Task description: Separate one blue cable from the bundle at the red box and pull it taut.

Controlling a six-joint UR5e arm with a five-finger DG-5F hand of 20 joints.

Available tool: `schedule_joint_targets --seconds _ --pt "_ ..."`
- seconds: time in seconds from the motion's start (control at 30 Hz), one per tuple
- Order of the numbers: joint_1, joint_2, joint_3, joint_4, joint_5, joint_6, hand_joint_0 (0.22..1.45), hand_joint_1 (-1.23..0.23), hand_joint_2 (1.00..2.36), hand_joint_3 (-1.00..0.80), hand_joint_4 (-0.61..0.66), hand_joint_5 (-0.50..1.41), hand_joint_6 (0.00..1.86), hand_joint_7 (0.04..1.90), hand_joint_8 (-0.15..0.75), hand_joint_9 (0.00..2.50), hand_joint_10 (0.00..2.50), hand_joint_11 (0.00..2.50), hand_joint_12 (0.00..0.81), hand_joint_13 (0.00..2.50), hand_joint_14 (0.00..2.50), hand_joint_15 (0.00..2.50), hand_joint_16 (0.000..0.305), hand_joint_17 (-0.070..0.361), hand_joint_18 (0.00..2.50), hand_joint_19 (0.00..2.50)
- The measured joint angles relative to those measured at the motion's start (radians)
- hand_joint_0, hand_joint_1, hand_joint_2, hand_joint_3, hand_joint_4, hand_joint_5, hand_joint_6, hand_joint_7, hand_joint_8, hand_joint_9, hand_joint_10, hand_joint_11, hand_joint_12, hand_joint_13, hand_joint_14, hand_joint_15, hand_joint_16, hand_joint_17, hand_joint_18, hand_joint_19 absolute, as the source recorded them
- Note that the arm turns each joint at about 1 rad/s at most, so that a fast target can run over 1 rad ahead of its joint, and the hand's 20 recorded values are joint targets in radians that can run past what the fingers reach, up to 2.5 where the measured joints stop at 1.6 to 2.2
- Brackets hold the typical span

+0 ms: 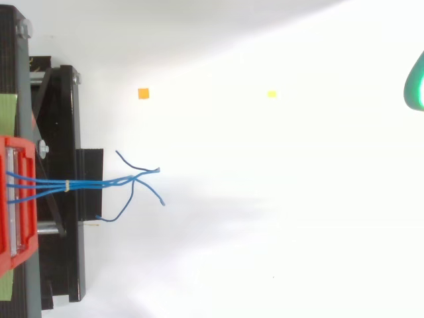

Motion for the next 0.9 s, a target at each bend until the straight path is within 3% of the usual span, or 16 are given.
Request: schedule_joint_targets --seconds 0.73,0.9 --pt "0.002 0.000 0.000 -0.042 0.001 -0.002 0.50 -0.61 1.00 -0.50 0.19 -0.23 0.50 0.83 0.345 0.59 0.01 0.57 0.398 0.63 0.02 0.48 0.050 0.113 0.63 0.42" --pt "0.004 0.000 0.000 -0.027 0.001 -0.053 0.49 -0.63 1.00 -0.50 0.19 -0.23 0.50 0.83 0.349 0.57 0.01 0.56 0.382 0.58 0.01 0.43 0.047 0.107 0.54 0.29"
